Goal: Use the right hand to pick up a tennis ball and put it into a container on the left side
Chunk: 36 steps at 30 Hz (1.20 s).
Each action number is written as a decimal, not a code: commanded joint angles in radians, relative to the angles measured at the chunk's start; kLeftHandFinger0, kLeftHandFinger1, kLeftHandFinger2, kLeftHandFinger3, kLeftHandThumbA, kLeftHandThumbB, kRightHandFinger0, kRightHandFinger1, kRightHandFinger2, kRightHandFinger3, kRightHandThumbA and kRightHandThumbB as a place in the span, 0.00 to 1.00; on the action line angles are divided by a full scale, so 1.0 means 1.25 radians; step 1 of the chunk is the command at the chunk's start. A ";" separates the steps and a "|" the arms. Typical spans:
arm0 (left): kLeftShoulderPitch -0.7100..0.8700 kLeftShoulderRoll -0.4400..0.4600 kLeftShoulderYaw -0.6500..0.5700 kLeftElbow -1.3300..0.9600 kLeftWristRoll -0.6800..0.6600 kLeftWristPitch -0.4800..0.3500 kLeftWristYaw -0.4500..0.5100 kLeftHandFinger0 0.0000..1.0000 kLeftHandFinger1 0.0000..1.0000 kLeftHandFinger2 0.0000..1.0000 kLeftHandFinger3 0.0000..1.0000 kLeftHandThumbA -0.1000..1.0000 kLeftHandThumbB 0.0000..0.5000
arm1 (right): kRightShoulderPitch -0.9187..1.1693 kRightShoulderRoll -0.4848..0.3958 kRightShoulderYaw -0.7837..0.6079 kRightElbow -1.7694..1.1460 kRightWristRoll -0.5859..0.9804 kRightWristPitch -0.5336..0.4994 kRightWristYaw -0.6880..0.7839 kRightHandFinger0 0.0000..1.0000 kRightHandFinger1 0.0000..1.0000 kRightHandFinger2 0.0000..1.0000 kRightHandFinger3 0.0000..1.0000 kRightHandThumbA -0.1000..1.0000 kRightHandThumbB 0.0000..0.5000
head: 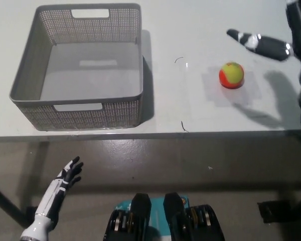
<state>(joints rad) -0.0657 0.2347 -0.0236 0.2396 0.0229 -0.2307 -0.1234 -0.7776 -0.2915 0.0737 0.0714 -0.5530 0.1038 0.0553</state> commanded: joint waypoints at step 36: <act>0.015 0.020 -0.011 -0.036 0.020 -0.033 -0.021 1.00 1.00 1.00 1.00 1.00 0.65 | -0.429 0.033 0.201 0.831 -0.018 0.003 0.031 1.00 1.00 1.00 1.00 0.98 1.00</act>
<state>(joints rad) -0.0504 0.2375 -0.0420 0.2193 0.0499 -0.2306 -0.1367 -1.2306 -0.2472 0.3189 1.0941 -0.5973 0.1643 0.1325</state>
